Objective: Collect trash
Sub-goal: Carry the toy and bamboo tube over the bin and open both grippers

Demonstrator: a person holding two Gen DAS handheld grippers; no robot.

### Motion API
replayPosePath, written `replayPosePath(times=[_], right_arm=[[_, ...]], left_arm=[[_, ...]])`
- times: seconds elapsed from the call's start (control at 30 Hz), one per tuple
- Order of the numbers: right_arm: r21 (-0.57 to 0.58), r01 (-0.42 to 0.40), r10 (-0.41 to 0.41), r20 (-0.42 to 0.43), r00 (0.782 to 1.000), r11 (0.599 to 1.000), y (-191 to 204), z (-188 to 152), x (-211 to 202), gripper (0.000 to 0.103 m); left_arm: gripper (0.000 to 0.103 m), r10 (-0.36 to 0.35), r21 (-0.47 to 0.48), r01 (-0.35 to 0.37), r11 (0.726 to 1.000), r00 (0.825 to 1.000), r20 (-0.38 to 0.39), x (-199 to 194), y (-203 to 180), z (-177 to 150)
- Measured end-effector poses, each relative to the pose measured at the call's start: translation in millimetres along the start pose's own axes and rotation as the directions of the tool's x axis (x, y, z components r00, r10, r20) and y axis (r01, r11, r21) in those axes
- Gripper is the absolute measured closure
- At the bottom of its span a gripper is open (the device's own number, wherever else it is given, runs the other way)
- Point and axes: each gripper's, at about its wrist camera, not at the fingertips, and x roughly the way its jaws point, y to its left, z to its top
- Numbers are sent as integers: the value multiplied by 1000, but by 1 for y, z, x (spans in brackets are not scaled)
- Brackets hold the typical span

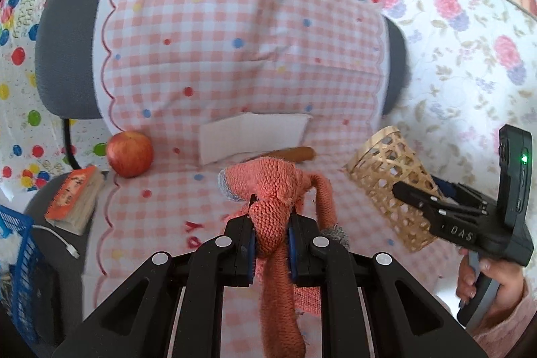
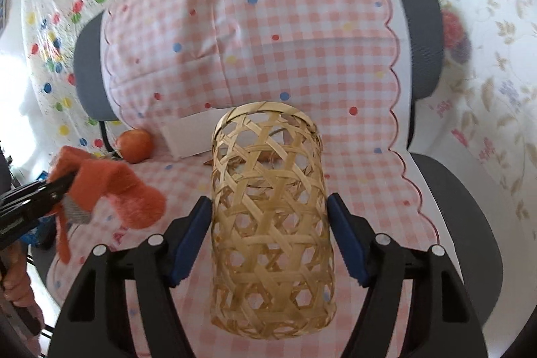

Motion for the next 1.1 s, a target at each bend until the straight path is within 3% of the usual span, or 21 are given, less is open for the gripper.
replayPosePath(times=[0.23,0.57,0.87,1.1], right_arm=[[37,15,-15,19,1000,999,2,-33,-32,33],[122,107,-114,47,992,987,-23,-74,-89,33],[209,259,-274,46,961,943,-57,-121,-149,32],[280,366,-388,22,922,887,-82,-161,-191,32]], left_arm=[[88,-93,33,94,995,995,-33,-5,-32,-26],[88,-204,117,209,971,978,-53,-18,-85,-55],[88,-339,212,358,909,933,-124,-16,-148,-77],[88,-422,268,454,850,890,-171,-15,-191,-99]])
